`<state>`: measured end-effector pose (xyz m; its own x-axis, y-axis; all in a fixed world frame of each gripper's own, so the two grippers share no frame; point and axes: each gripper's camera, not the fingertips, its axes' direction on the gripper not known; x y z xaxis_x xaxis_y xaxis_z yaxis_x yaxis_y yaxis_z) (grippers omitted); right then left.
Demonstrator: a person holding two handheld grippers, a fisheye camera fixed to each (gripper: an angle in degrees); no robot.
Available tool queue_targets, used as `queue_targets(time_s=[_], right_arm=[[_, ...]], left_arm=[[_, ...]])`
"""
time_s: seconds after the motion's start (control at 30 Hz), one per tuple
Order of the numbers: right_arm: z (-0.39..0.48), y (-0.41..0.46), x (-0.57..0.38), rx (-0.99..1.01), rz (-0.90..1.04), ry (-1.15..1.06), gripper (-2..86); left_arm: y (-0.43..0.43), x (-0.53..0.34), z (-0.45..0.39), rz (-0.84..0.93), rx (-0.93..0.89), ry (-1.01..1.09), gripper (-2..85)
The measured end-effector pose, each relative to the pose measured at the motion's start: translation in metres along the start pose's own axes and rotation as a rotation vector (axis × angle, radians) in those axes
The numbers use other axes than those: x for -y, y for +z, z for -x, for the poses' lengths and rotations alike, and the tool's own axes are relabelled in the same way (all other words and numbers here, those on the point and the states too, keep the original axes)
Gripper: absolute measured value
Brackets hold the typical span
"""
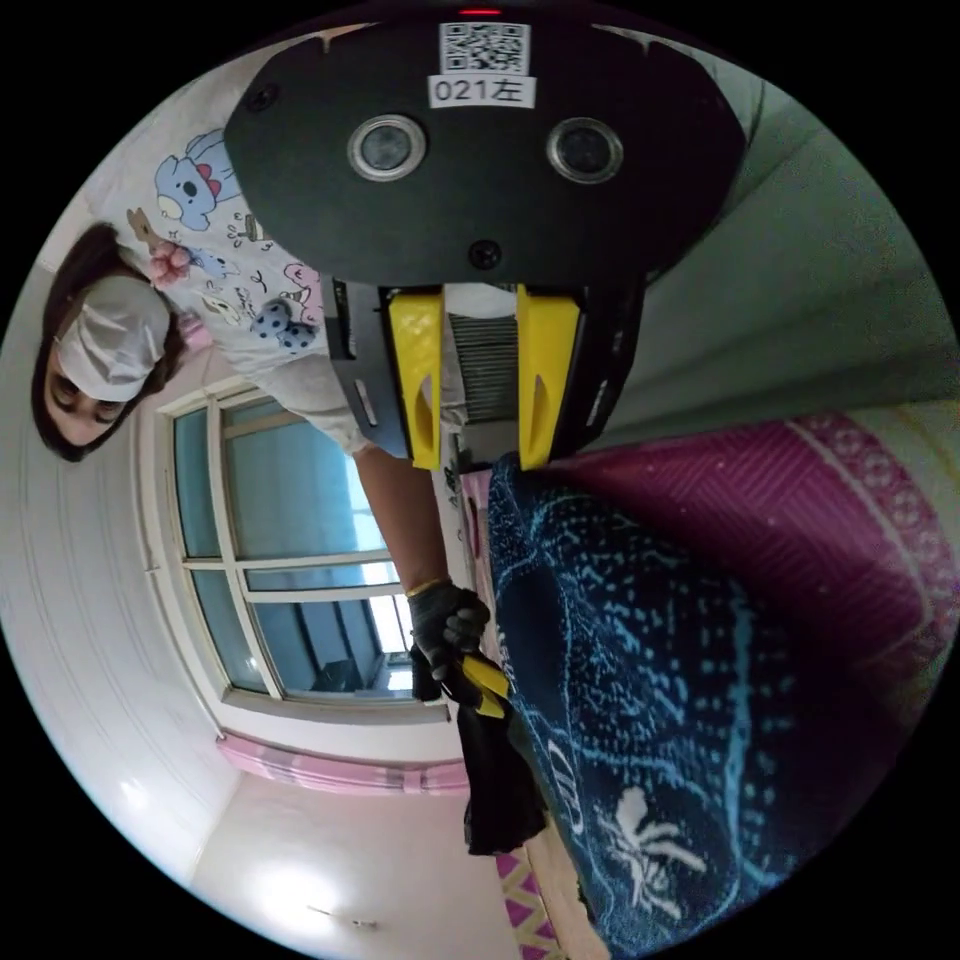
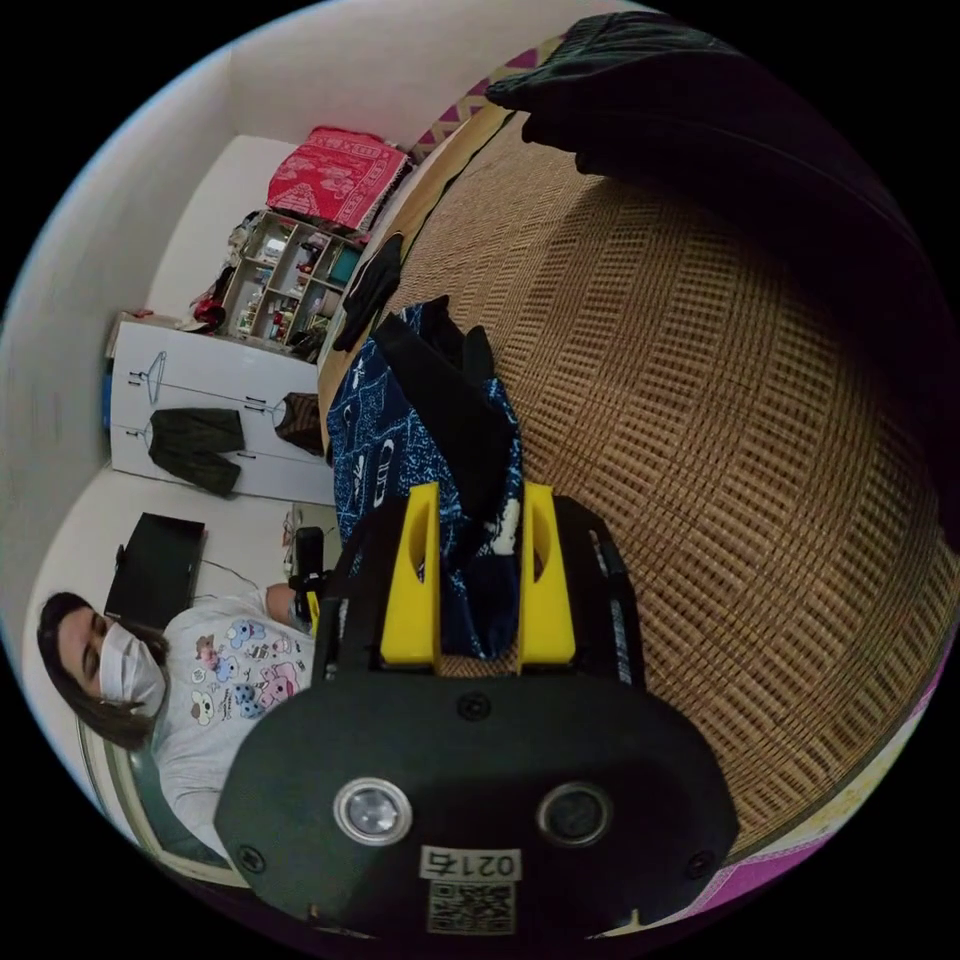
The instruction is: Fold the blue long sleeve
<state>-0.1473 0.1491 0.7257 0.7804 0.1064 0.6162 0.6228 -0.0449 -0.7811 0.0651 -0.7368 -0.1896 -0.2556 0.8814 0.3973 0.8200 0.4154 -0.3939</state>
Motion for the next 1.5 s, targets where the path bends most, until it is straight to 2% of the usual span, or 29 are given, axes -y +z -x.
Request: queue_targets(time_s=[0.23, 0.47, 0.53, 0.6, 0.77, 0.97, 1.07, 1.2, 1.33, 1.5], right_arm=[[-0.002, 0.009, 0.004, 0.021, -0.029, 0.018, 11.5], [0.003, 0.020, 0.015, -0.003, -0.006, 0.023, 10.6], [0.003, 0.023, 0.018, -0.003, 0.004, 0.027, 10.2], [0.000, 0.025, 0.021, 0.016, 0.010, 0.040, 9.4], [-0.002, 0.044, 0.027, 0.075, 0.058, 0.055, 4.5], [0.056, 0.031, 0.042, 0.073, -0.009, -0.019, 2.0], [0.111, 0.030, 0.070, 0.052, -0.016, -0.088, 1.8], [0.163, 0.061, 0.126, 0.076, -0.022, -0.114, 2.1], [0.202, 0.135, 0.204, 0.074, -0.009, -0.125, 3.7], [0.208, 0.216, 0.249, -0.091, 0.002, -0.109, 8.7]], left_arm=[[-0.022, -0.007, 0.001, -0.077, 0.095, -0.141, 10.4], [-0.017, 0.000, -0.009, -0.060, 0.156, -0.149, 9.5], [-0.002, 0.003, -0.006, 0.040, 0.067, -0.144, 10.5], [0.005, 0.003, -0.002, 0.060, 0.049, -0.147, 9.6], [0.001, 0.001, 0.007, 0.027, -0.046, -0.137, 0.7], [-0.028, 0.007, -0.021, -0.018, -0.132, 0.005, -0.8], [-0.075, 0.011, -0.048, -0.122, -0.150, 0.097, -0.9], [-0.169, 0.021, -0.070, -0.354, -0.108, 0.158, -0.9], [-0.249, 0.030, -0.058, -0.592, -0.002, 0.090, -0.5], [-0.292, 0.026, -0.010, -0.791, 0.053, -0.081, 2.9]])
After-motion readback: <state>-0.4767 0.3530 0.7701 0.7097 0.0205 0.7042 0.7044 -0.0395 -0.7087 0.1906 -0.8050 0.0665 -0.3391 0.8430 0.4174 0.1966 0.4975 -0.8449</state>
